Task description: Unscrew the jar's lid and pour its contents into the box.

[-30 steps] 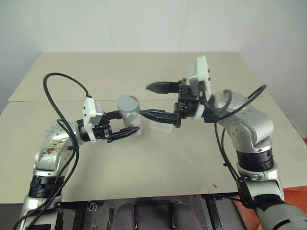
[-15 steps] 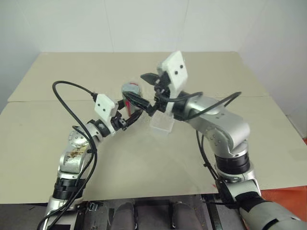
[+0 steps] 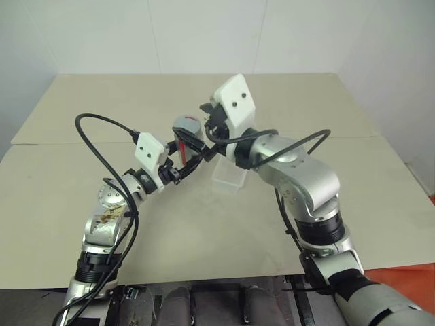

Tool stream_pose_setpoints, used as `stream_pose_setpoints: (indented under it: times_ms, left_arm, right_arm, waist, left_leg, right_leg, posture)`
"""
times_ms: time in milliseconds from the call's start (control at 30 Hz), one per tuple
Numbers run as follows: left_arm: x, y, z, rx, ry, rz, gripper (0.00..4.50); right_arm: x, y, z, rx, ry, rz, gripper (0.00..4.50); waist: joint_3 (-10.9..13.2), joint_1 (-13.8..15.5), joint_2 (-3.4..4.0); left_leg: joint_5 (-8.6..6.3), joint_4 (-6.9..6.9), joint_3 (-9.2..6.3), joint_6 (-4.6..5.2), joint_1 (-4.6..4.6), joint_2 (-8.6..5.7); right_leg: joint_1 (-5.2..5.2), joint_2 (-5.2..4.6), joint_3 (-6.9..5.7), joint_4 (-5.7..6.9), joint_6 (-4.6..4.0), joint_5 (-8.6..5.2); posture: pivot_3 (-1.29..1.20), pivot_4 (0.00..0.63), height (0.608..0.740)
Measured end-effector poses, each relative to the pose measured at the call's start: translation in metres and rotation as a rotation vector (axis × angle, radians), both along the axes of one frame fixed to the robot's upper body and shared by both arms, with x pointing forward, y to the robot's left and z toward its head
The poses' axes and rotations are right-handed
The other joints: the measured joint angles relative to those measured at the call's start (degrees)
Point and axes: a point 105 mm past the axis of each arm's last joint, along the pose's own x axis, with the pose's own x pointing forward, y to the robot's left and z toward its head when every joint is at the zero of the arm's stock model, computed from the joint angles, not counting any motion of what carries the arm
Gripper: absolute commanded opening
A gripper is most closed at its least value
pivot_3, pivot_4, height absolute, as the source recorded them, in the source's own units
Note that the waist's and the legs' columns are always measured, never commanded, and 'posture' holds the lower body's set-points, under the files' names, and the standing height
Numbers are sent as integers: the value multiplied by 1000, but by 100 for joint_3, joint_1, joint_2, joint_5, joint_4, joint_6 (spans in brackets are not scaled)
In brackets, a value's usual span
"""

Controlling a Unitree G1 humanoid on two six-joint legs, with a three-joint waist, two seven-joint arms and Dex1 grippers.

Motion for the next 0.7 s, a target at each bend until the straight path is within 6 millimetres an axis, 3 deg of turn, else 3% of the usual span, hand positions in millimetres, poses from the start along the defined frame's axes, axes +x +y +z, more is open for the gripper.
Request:
stream_pose_setpoints:
  times_ms: [700]
  left_arm:
    - [-3,0,4,22,-13,-14,2783]
  right_arm:
    - [3,6,-7,-35,3,-9,4474]
  waist:
    - [0,-2,0]
  left_leg:
    - [0,-1,0,0,0,0]
  right_leg:
    - [0,0,0,0,0,0]
  posture:
    - [0,150,740]
